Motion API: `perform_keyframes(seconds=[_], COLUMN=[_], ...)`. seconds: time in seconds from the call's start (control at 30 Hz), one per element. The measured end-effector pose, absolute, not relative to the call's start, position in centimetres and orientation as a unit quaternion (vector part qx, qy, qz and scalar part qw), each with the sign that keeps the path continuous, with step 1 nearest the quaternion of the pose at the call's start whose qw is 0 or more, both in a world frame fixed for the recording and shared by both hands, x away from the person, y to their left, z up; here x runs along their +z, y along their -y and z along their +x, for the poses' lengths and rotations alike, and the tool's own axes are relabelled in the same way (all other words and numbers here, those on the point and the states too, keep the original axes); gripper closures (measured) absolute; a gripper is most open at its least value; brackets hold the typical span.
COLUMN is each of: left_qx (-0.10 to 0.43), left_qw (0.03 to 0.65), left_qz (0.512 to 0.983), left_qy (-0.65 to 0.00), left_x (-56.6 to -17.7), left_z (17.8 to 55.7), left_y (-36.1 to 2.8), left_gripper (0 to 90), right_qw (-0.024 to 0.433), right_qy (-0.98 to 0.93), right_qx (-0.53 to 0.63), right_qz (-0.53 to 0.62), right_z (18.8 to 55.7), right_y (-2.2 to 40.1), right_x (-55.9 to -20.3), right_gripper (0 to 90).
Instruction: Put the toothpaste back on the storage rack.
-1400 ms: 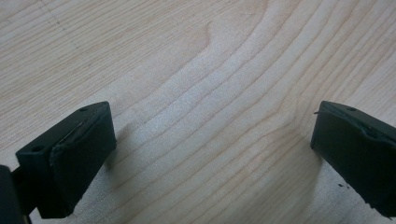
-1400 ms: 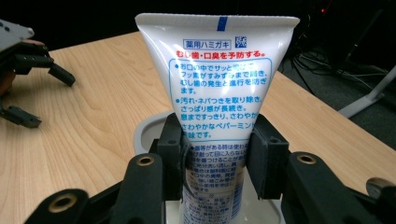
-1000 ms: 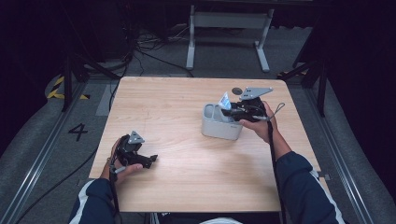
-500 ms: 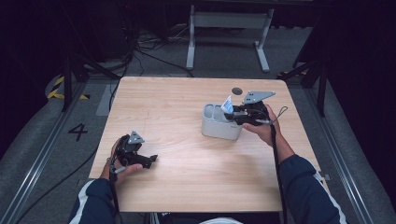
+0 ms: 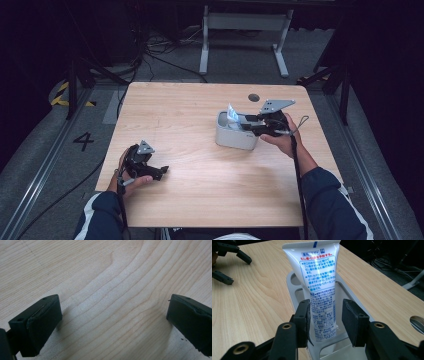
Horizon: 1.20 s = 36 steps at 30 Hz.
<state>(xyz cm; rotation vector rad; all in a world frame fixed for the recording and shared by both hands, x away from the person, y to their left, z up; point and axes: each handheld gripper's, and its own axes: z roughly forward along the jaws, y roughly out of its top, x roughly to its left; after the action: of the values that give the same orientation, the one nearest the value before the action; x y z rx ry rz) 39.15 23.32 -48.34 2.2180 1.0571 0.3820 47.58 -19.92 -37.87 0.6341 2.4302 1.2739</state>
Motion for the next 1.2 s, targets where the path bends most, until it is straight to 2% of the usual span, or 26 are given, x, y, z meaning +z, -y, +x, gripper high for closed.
perform_keyframes(seconds=[0.23, 0.57, 0.97, 1.2], left_qx=[0.145, 0.146, 0.146, 0.145], left_qw=[0.322, 0.322, 0.322, 0.321], left_qz=[0.845, 0.844, 0.844, 0.845], left_qy=[-0.403, -0.403, -0.403, -0.402], left_x=[-48.3, -48.4, -48.4, -48.3], left_z=[39.2, 39.1, 39.1, 39.1], left_y=[-23.3, -23.3, -23.3, -23.3], left_gripper=[0.3, 0.3, 0.3, 0.3], right_qw=[0.164, 0.177, 0.201, 0.210], right_qy=[-0.850, -0.856, -0.861, -0.865], right_qx=[0.451, 0.440, 0.417, 0.408], right_qz=[0.218, 0.205, 0.210, 0.205], right_z=[47.1, 45.8, 44.2, 43.2], right_y=[20.0, 20.3, 21.8, 22.7], right_x=[-37.5, -36.4, -35.5, -35.5], right_gripper=[59.3, 54.0, 39.3, 35.2])
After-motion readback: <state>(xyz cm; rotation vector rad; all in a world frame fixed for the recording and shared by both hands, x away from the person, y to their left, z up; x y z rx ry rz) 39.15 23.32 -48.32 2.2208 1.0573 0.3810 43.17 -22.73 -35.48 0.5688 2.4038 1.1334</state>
